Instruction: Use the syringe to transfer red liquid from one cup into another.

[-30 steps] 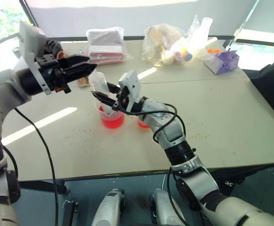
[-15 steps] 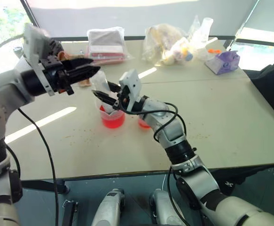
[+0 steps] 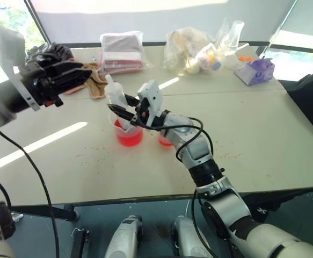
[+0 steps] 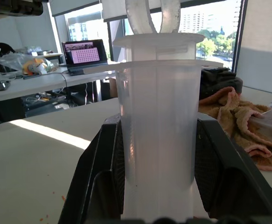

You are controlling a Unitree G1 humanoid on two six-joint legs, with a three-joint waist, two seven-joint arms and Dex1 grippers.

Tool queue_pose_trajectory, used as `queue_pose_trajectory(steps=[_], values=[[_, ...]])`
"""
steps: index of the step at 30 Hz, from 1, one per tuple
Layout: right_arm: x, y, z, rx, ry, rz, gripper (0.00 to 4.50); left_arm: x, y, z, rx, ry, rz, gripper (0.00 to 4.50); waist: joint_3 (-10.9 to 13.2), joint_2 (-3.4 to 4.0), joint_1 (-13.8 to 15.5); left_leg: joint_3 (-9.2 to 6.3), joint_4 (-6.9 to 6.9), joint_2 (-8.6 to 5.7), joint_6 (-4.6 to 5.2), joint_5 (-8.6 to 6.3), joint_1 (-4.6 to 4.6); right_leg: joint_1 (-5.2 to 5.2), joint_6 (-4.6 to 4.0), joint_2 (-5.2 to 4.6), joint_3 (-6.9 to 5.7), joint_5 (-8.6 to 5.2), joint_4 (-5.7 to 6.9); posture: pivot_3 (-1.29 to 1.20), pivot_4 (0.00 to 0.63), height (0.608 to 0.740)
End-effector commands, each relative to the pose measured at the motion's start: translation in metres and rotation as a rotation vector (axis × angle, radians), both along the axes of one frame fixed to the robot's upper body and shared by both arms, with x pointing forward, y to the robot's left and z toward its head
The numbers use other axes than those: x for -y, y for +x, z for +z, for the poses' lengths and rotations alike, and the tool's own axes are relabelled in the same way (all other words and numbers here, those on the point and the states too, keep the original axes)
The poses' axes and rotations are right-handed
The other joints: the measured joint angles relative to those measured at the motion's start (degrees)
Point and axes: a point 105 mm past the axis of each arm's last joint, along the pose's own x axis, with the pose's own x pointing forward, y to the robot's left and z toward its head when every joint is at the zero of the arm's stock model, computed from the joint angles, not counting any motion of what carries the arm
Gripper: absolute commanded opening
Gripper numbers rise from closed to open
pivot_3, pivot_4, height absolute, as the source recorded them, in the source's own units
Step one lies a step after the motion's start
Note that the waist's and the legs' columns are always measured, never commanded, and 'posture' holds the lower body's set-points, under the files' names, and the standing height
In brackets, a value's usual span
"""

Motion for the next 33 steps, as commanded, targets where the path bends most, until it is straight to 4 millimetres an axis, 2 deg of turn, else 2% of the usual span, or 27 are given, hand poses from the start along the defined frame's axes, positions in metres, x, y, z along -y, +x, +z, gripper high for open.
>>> queue_pose_trajectory(steps=[1,11,26,29,33], values=[[-0.001,-0.004,0.022,0.069,0.038,0.017,1.38,0.004,-0.004,0.009,0.055,0.015,-0.014,1.95,0.00,-0.01,0.00,0.00,0.00,0.00,0.00,0.00,0.00,0.00,0.00,0.00,0.00,0.00,0.00,0.00,0.150,0.736],[-0.001,-0.009,0.023,0.076,0.034,0.026,1.38,0.021,0.008,-0.006,0.021,0.033,-0.073,1.95,0.00,-0.01,-0.06,0.02,0.00,0.00,0.00,0.00,0.00,0.00,-0.01,0.01,0.00,0.01,0.00,0.00,0.150,0.736],[-0.005,-0.015,0.023,0.085,0.028,0.051,1.38,0.040,0.032,-0.015,0.007,0.028,-0.140,1.95,0.00,-0.01,-0.05,0.03,0.01,0.00,0.00,0.00,0.00,0.00,0.00,0.02,-0.01,0.02,0.00,0.00,0.150,0.736],[-0.005,-0.016,0.023,0.083,0.027,0.051,1.38,0.043,0.035,-0.019,-0.002,0.023,-0.149,1.11,0.00,-0.01,-0.07,0.03,0.01,0.01,0.00,0.00,0.00,-0.01,0.00,0.03,-0.02,0.02,0.01,0.00,0.150,0.736],[-0.006,-0.016,0.022,0.083,0.023,0.056,1.38,0.045,0.037,-0.020,-0.004,0.018,-0.158,0.24,0.00,-0.01,-0.12,0.04,0.00,0.01,0.00,0.00,0.00,-0.02,0.00,0.03,-0.01,0.02,0.01,0.00,0.150,0.736]])
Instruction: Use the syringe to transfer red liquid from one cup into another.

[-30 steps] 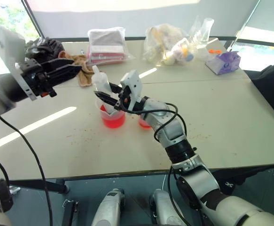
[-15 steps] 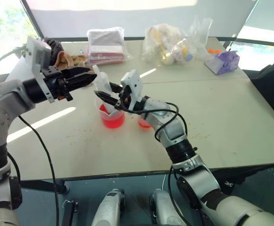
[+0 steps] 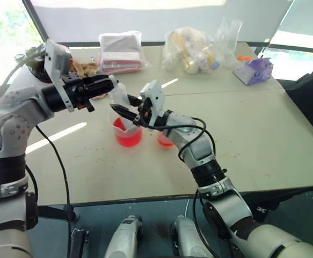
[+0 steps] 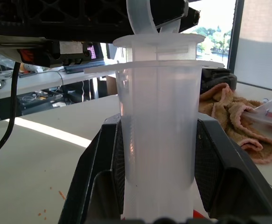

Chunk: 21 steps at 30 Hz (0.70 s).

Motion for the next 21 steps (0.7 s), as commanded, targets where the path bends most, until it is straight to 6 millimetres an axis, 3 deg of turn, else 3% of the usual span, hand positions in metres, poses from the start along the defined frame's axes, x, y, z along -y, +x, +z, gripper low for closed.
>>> queue_pose_trajectory(steps=[1,9,21], values=[[-0.010,-0.015,0.025,0.091,0.041,0.062,1.38,0.004,0.001,0.007,0.036,0.009,-0.009,0.06,0.00,0.00,0.01,0.00,0.00,0.02,0.00,0.00,0.00,0.00,0.00,0.01,0.00,0.00,0.00,0.00,0.150,0.736],[-0.013,-0.014,0.018,0.066,0.034,0.070,1.38,0.007,0.006,0.011,0.046,-0.012,0.009,0.01,0.00,0.00,0.07,0.01,0.00,0.01,0.00,0.00,0.00,0.01,0.00,0.00,-0.01,0.01,0.00,0.00,0.150,0.736],[-0.024,-0.014,-0.007,-0.004,0.015,0.092,1.38,0.000,0.015,0.039,0.123,-0.027,0.055,0.01,0.00,0.00,0.04,0.02,0.00,0.01,0.00,0.00,0.00,0.00,0.01,0.03,-0.02,0.01,0.01,0.00,0.150,0.736]])
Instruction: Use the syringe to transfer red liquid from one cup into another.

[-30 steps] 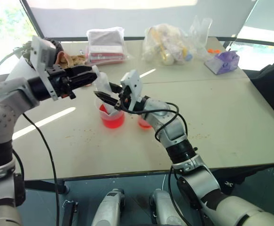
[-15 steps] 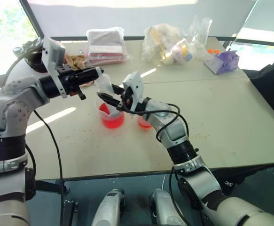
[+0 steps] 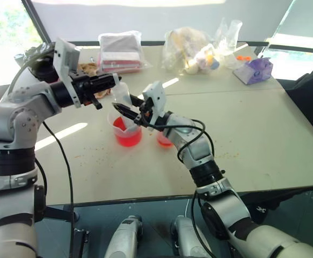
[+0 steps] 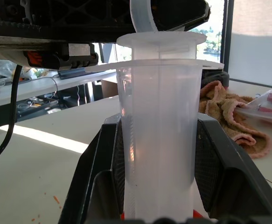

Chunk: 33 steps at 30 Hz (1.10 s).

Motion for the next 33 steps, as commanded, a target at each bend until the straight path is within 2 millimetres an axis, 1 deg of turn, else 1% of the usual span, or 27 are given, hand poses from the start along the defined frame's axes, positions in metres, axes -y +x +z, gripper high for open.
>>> queue_pose_trajectory(steps=[1,9,16,21,23,25,27,32,33], values=[[-0.026,-0.021,-0.004,0.018,-0.023,0.118,1.38,-0.004,-0.001,0.040,0.149,-0.024,0.036,0.01,0.00,0.00,0.01,0.00,0.00,0.00,0.00,0.00,0.00,0.00,0.00,0.00,0.00,0.00,0.00,0.00,0.150,0.736],[-0.030,-0.027,-0.012,-0.001,-0.032,0.138,1.38,-0.012,-0.002,0.061,0.209,-0.019,0.054,0.01,0.00,0.00,0.00,0.00,0.00,0.00,0.00,0.00,0.00,0.00,0.01,0.00,0.00,0.00,0.00,0.00,0.150,0.736],[-0.030,-0.028,-0.015,-0.009,-0.038,0.145,1.38,-0.015,-0.001,0.071,0.234,-0.022,0.063,0.01,0.00,0.00,-0.01,0.00,0.00,0.00,0.00,0.00,0.00,0.00,0.01,0.01,0.00,0.01,0.00,0.00,0.150,0.736],[-0.031,-0.028,-0.014,-0.006,-0.036,0.144,1.38,-0.015,-0.002,0.069,0.230,-0.018,0.060,0.01,0.00,0.00,-0.02,0.00,0.00,0.00,0.00,0.00,0.00,0.00,0.01,0.01,0.00,0.01,0.00,0.00,0.150,0.736],[-0.031,-0.028,-0.012,0.001,-0.034,0.142,1.38,-0.015,-0.003,0.065,0.217,-0.011,0.056,0.01,0.00,0.00,-0.01,0.00,0.00,0.00,0.00,0.00,0.00,0.00,0.01,0.01,0.00,0.01,0.00,0.00,0.150,0.736],[-0.030,-0.027,-0.007,0.009,-0.025,0.135,1.38,-0.013,-0.003,0.056,0.195,0.010,0.054,0.01,0.00,0.00,-0.02,0.00,0.00,0.00,0.00,0.00,0.00,0.00,0.01,0.01,0.00,0.01,0.00,0.00,0.150,0.736],[-0.029,-0.026,-0.002,0.021,-0.015,0.129,1.38,-0.012,-0.004,0.049,0.168,0.018,0.045,0.74,0.00,0.00,-0.06,0.00,0.00,0.00,0.00,0.00,0.00,0.00,0.01,0.00,0.00,0.01,0.00,0.00,0.150,0.736],[-0.026,-0.022,0.020,0.076,0.035,0.095,1.38,-0.016,-0.010,0.028,0.134,0.069,0.054,1.67,0.00,0.00,-0.11,0.01,-0.01,0.01,0.00,0.00,0.00,-0.02,0.01,0.01,0.02,0.00,0.01,0.00,0.150,0.736],[-0.025,-0.021,0.026,0.088,0.050,0.083,1.38,-0.017,-0.013,0.026,0.127,0.066,0.055,1.67,0.00,0.00,-0.06,0.01,-0.01,0.01,0.00,0.00,0.00,-0.02,0.01,0.00,0.02,0.01,0.01,0.00,0.150,0.736]])
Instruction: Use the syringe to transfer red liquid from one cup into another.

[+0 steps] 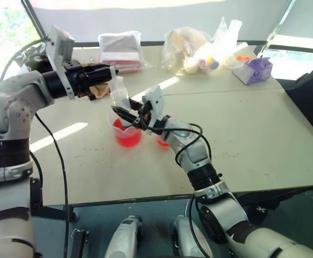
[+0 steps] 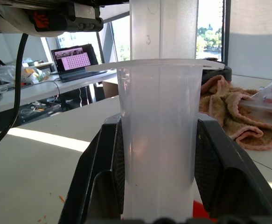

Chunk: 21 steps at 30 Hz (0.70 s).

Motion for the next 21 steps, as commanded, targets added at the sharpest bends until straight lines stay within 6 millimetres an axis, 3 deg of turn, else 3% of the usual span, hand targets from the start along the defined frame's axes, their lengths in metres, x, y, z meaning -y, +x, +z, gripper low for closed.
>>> queue_pose_trajectory(steps=[1,13,21], values=[[-0.017,-0.015,0.039,0.129,0.058,0.060,1.38,-0.004,-0.013,0.011,0.065,0.004,0.007,1.67,0.00,0.00,0.08,0.00,0.00,0.00,0.00,0.00,0.00,0.00,0.00,0.00,0.00,0.00,0.00,0.00,0.150,0.736],[-0.003,-0.001,0.088,0.225,0.160,-0.030,1.38,-0.048,-0.037,-0.013,-0.011,0.028,0.159,1.67,0.00,0.00,0.07,0.00,-0.01,0.03,-0.01,0.00,0.00,-0.01,-0.04,0.00,0.05,0.02,0.00,0.00,0.150,0.736],[0.017,-0.003,0.114,0.289,0.188,-0.065,1.38,-0.058,-0.043,-0.014,-0.023,0.009,0.189,1.67,0.00,-0.01,0.28,0.00,-0.02,0.04,-0.02,-0.01,0.00,0.00,-0.07,-0.02,0.04,0.04,-0.04,0.00,0.150,0.736]])
